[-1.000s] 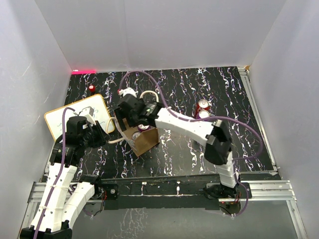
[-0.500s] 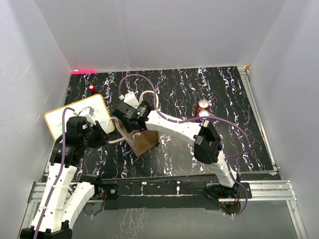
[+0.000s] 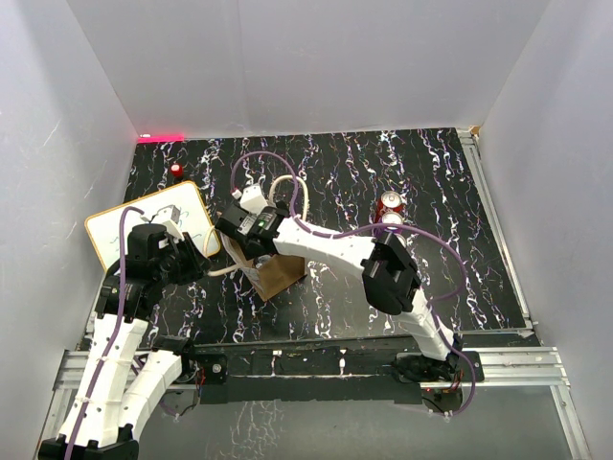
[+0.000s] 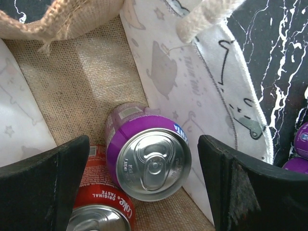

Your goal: Take the beverage out of the canvas bag

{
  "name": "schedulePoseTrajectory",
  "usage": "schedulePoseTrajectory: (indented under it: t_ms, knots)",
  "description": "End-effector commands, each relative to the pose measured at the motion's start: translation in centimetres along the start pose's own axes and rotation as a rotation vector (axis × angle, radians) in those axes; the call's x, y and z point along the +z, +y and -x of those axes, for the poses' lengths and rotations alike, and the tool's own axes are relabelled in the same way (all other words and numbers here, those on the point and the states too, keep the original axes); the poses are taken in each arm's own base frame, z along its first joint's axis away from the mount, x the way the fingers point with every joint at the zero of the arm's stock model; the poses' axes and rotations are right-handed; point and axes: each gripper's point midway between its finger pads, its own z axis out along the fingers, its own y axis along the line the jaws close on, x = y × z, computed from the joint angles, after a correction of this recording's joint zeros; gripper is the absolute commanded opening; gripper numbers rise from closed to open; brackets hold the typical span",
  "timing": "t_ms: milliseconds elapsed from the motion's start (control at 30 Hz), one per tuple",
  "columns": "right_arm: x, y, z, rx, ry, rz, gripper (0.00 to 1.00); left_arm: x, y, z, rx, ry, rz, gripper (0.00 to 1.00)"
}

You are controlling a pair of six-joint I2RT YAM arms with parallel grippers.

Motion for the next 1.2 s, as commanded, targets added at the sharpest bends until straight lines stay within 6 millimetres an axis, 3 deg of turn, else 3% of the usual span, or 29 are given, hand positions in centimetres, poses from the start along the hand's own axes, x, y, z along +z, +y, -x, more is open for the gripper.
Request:
schedulePoseTrajectory:
  t_ms: [0, 100, 200, 467, 567, 800, 1167]
  knots:
    - [1.0, -0.3, -0.5, 0.038, 0.007, -0.024, 0.99, 0.0, 0.2, 0.0, 0.0, -0.005, 0.008, 0.0]
    - [1.5, -0.2, -0.9, 0.042, 0.015, -0.019, 0.96, 0.1, 0.3, -0.1, 0.0, 0.002, 0.009, 0.0]
    - [2.1, 0.0, -1.3, 0.046, 0.029, -0.006, 0.85, 0.2, 0.3, 0.0, -0.001, 0.002, 0.01, 0.0]
    - [3.4, -0.1, -2.1, 0.043, 0.056, -0.008, 0.81, 0.2, 0.3, 0.0, -0.003, 0.004, 0.013, 0.0]
    - [3.2, 0.1, -1.7, 0.042, 0.051, 0.005, 0.73, 0.3, 0.3, 0.0, -0.002, 0.006, 0.013, 0.0]
    - [0.5, 0.0, 1.4, 0.062, -0.032, 0.074, 0.42, 0.3, 0.4, 0.0, -0.004, 0.008, 0.017, 0.0]
    - [-2.7, -0.2, 5.0, 0.131, -0.193, 0.189, 0.25, 0.4, 0.4, -0.1, -0.006, 0.01, 0.018, 0.0]
